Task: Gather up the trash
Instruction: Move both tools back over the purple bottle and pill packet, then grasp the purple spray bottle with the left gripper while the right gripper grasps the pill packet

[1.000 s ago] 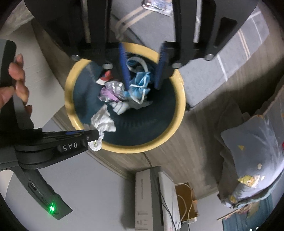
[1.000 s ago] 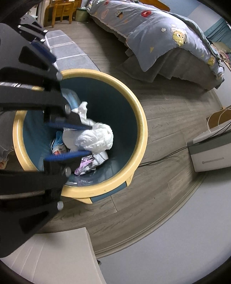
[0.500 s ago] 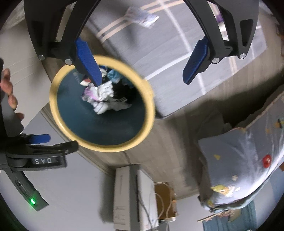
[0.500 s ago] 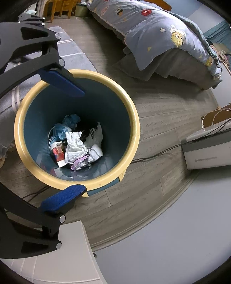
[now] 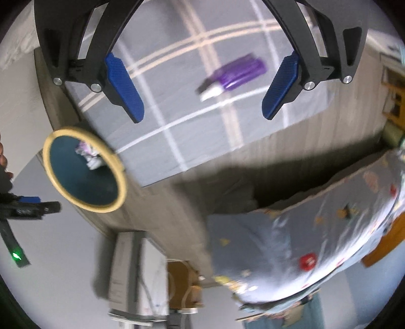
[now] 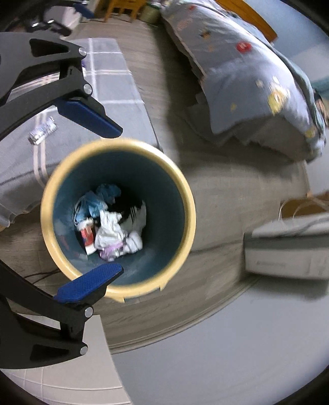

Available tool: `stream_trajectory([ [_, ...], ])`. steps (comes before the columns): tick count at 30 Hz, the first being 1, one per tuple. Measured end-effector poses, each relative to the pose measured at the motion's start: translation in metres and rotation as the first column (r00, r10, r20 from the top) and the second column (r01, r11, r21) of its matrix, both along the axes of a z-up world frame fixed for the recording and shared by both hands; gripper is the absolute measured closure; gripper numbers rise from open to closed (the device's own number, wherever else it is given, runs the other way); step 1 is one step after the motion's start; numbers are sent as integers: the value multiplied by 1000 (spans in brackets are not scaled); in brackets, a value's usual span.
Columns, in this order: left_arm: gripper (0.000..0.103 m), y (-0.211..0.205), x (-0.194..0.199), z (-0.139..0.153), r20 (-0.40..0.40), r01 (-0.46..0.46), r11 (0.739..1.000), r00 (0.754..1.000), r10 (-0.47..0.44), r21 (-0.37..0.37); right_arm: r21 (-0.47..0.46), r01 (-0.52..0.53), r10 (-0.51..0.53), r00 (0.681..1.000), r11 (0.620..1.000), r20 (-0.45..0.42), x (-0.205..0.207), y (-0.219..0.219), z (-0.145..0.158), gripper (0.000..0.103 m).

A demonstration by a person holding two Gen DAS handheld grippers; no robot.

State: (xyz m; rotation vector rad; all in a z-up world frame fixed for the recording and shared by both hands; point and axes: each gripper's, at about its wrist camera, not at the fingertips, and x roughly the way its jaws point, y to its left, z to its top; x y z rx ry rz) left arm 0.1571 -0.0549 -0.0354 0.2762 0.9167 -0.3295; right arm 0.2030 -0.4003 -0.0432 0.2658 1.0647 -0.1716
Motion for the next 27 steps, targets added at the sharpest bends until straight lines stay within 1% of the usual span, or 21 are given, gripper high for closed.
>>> stream_trajectory([
  [2, 10, 21, -2, -4, -5, -36, 999, 999, 36, -22, -9, -48, 47, 999, 999, -4, -4, 20, 0, 6],
  [4, 9, 37, 1, -10, -29, -77, 997, 997, 76, -26, -20, -89, 88, 996, 996, -26, -11, 41, -2, 6],
  [5, 9, 45, 4, -14, -42, -101, 995, 994, 100, -24, -24, -97, 96, 995, 995, -32, -15, 47, -2, 6],
  [7, 9, 54, 7, -20, -59, -111, 993, 992, 109, -35, -18, -104, 103, 994, 994, -33, -26, 62, -2, 6],
  [8, 9, 59, 8, -23, -74, -107, 993, 992, 104, -41, 6, -116, 116, 993, 993, -27, -33, 72, -2, 6],
  [10, 9, 63, 11, -32, -95, -94, 995, 991, 91, -26, 40, -159, 160, 987, 987, -25, -39, 89, -5, 6],
  [12, 9, 65, 15, -43, -104, -64, 998, 992, 66, 26, 29, -217, 218, 974, 976, -59, -38, 110, -15, 6],
  [13, 9, 65, 18, -49, -99, -48, 997, 994, 54, 65, 17, -240, 241, 967, 971, -79, -35, 119, -22, 6],
  [15, 9, 68, 22, -57, -104, -29, 995, 994, 39, 92, 18, -248, 248, 963, 969, -108, -31, 128, -33, 6],
  [17, 9, 70, 27, -68, -127, -16, 994, 991, 30, 109, 66, -242, 249, 958, 968, -144, -27, 132, -48, 6],
  [19, 9, 70, 29, -80, -147, -2, 992, 989, 21, 129, 94, -240, 253, 952, 966, -172, -23, 136, -60, 6],
  [21, 9, 68, 29, -89, -158, 12, 988, 987, 12, 152, 80, -258, 269, 943, 963, -197, -19, 144, -69, 6],
  [24, 9, 63, 33, -100, -177, 41, 983, 984, -9, 178, 43, -321, 322, 916, 946, -240, -17, 160, -82, 6],
  [27, 9, 55, 37, -110, -196, 78, 977, 980, -38, 201, 26, -387, 376, 876, 922, -301, -19, 174, -97, 7],
])
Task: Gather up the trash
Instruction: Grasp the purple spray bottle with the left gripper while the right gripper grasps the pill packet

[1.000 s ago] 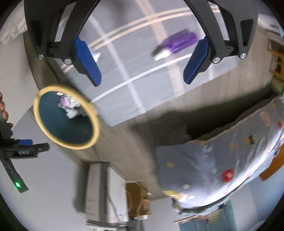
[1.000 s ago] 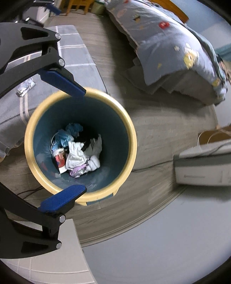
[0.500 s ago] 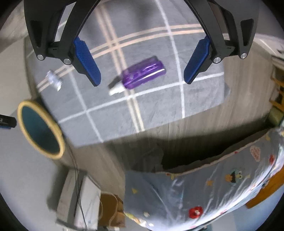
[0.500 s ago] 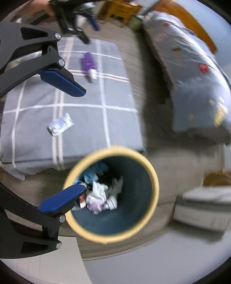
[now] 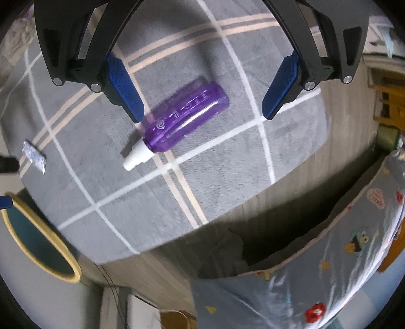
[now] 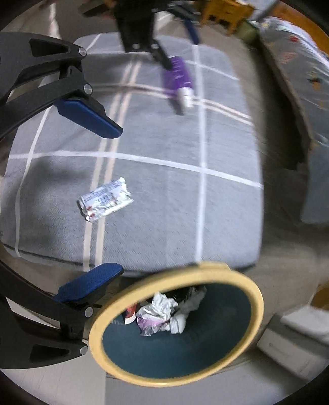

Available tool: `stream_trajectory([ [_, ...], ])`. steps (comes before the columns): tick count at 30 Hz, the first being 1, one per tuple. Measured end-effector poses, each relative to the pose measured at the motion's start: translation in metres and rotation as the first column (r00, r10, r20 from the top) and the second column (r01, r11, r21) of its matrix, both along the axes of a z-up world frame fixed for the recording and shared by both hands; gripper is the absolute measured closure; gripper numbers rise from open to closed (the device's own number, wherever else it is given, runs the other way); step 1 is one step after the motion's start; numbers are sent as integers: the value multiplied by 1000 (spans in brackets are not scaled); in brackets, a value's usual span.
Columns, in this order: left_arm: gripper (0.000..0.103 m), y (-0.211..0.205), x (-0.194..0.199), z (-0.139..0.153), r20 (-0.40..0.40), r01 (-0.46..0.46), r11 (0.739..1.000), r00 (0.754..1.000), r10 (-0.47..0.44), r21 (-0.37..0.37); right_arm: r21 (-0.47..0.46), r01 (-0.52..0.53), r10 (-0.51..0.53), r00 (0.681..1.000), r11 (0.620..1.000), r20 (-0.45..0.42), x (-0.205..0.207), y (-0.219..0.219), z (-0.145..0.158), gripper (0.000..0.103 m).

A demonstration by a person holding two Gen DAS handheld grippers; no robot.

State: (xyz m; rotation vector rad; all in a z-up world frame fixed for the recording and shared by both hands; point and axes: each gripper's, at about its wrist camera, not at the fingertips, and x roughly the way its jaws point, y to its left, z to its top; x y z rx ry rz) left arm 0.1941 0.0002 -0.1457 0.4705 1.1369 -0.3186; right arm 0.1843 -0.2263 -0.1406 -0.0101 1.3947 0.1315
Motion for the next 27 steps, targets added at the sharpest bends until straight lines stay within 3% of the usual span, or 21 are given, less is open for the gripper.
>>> stream_trajectory([
  [8, 14, -24, 6, -18, -54, 69, 997, 996, -67, 35, -33, -68, 64, 993, 997, -101, -4, 7, -33, 27],
  [15, 45, -37, 9, -36, -128, 112, 991, 987, -101, 77, -94, -146, 135, 983, 985, -121, -6, 14, -47, 49],
  [17, 56, -35, 12, -35, -153, 98, 994, 984, -91, 42, -117, -164, 151, 982, 979, -113, -7, 16, -46, 56],
  [20, 66, -34, 13, -36, -179, 84, 996, 981, -81, 12, -119, -180, 168, 980, 976, -106, -7, 18, -44, 71],
  [27, 68, -34, 10, -28, -158, 81, 997, 984, -82, -15, -115, -185, 177, 981, 976, -74, -6, 30, -32, 72],
])
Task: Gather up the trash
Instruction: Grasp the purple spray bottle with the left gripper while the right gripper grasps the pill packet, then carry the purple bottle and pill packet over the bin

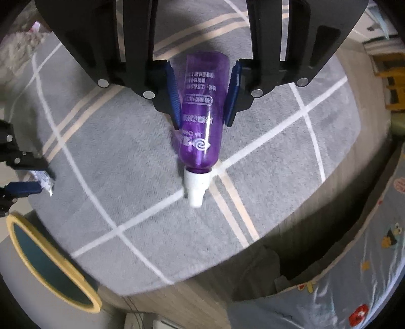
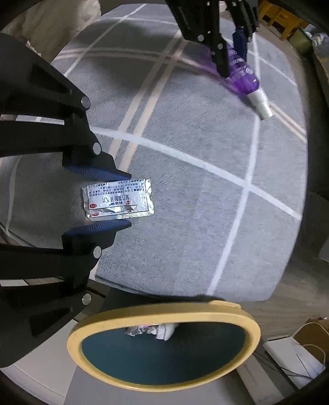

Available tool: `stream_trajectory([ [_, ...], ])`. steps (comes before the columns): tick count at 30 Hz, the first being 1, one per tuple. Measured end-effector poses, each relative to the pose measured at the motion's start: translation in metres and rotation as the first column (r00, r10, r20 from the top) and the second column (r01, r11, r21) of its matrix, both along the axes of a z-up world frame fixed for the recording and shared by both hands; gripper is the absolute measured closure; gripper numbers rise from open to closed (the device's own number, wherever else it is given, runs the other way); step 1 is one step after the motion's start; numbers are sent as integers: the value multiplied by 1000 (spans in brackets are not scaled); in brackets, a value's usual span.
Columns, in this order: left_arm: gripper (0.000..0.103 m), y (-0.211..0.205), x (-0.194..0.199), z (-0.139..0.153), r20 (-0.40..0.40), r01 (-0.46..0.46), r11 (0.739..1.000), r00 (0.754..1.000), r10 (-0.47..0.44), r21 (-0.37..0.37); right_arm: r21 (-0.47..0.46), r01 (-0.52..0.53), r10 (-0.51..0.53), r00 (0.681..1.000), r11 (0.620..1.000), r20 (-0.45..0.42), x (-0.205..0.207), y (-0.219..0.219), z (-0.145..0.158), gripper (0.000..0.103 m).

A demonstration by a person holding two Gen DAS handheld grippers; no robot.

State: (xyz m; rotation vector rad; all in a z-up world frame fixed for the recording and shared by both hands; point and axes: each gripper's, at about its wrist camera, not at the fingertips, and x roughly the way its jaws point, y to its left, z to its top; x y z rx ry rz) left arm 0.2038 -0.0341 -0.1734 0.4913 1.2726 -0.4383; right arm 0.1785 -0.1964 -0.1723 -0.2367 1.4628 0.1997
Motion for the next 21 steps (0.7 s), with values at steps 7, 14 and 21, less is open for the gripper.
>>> stream_trajectory([
  [7, 70, 2, 3, 26, 47, -31, 996, 998, 34, -81, 95, 67, -72, 996, 993, 56, 6, -10, 29, 72],
  [14, 70, -10, 1, 42, 104, 5, 996, 995, 5, -93, 156, 88, -105, 989, 984, 103, 13, -22, 53, 72],
  [21, 70, -27, -7, 75, 170, 33, 986, 985, -5, -163, 215, 140, -182, 965, 966, 187, 25, -53, 82, 72],
])
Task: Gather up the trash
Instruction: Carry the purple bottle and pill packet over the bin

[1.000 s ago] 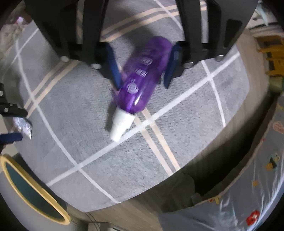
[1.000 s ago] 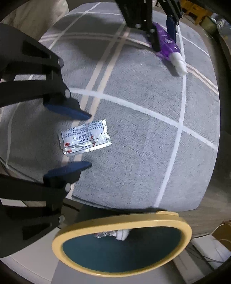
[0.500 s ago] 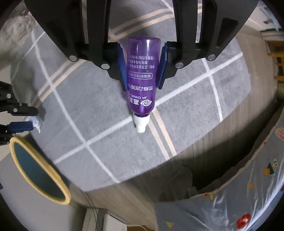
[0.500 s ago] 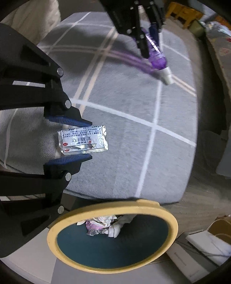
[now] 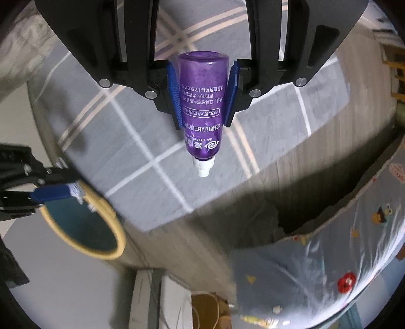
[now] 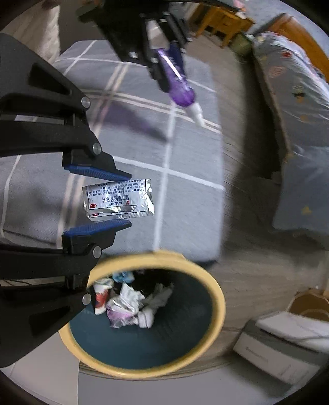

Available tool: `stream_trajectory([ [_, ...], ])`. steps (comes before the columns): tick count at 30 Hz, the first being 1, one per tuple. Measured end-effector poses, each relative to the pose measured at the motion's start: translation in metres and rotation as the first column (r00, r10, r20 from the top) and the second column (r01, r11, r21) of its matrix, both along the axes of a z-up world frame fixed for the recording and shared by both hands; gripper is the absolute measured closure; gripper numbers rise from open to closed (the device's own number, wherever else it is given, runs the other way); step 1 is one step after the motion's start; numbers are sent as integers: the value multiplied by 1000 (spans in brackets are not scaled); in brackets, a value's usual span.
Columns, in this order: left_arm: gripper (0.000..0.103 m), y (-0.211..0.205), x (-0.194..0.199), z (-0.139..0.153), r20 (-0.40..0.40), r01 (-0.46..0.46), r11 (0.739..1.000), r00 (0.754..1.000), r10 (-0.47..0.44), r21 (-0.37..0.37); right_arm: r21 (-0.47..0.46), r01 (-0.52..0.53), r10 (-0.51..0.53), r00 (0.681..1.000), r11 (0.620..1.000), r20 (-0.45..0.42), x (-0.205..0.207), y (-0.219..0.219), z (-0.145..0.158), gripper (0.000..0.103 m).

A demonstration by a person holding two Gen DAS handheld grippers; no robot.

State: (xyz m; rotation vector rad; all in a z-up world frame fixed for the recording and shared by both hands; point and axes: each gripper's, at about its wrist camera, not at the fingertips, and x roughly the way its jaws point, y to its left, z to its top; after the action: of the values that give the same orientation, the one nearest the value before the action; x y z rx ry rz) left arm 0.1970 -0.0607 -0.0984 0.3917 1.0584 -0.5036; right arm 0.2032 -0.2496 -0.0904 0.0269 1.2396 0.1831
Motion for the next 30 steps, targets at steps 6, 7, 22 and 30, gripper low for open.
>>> stream_trajectory([
  [6, 70, -20, -2, 22, 41, 25, 998, 999, -23, -51, 33, 84, -85, 996, 996, 39, 9, -36, 14, 72],
  [7, 70, -25, -3, 24, 47, 31, 998, 998, -29, -54, 35, 96, -98, 994, 995, 49, 10, -43, 17, 72],
  [22, 70, -121, -16, 52, 144, 151, 985, 980, -138, -82, 54, 371, -374, 926, 927, 51, 16, -171, 4, 72],
  [30, 70, -177, -22, 37, 122, 193, 976, 976, -180, -100, 95, 437, -440, 898, 895, 19, 16, -204, -7, 72],
])
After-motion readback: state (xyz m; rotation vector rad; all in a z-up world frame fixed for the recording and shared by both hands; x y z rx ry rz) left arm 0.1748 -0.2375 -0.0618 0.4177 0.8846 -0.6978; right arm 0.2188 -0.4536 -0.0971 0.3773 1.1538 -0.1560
